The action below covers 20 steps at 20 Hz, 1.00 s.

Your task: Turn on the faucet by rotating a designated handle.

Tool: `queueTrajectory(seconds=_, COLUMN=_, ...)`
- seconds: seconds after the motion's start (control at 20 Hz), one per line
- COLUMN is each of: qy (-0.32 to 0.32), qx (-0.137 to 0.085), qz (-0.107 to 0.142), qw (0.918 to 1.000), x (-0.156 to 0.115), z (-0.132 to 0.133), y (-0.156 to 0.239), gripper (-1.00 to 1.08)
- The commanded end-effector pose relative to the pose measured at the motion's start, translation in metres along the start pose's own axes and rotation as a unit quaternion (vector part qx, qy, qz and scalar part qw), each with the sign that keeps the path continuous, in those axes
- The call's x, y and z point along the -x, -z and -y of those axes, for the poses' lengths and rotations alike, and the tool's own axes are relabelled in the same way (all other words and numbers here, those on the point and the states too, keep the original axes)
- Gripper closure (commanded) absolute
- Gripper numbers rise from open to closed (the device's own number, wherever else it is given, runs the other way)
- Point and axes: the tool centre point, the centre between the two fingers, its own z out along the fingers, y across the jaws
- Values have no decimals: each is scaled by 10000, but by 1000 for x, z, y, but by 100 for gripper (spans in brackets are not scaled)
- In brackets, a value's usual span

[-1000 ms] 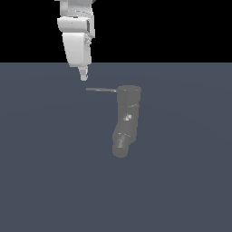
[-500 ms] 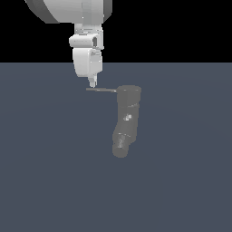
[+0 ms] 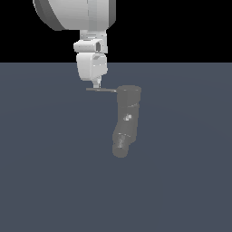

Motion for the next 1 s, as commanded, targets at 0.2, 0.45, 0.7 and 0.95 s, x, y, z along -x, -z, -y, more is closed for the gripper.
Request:
queueTrajectory(seconds=0.2, qy=-9, qx=-1, qz=0, qw=10000, x=0, z=-6, y=0, gripper=108)
queueTrajectory(seconds=0.45, qy=-9, qx=-1, qz=0, qw=10000, x=-1, z=-20, y=0, gripper=108)
queueTrajectory(seconds=0.7, qy=-9, qx=-1, qz=0, qw=10000, x=-1, z=-36, y=0, gripper=108)
queueTrajectory(seconds=0.95, qy=-9, qx=-1, qz=0, qw=10000, x=-1, z=-51, y=0, gripper=108)
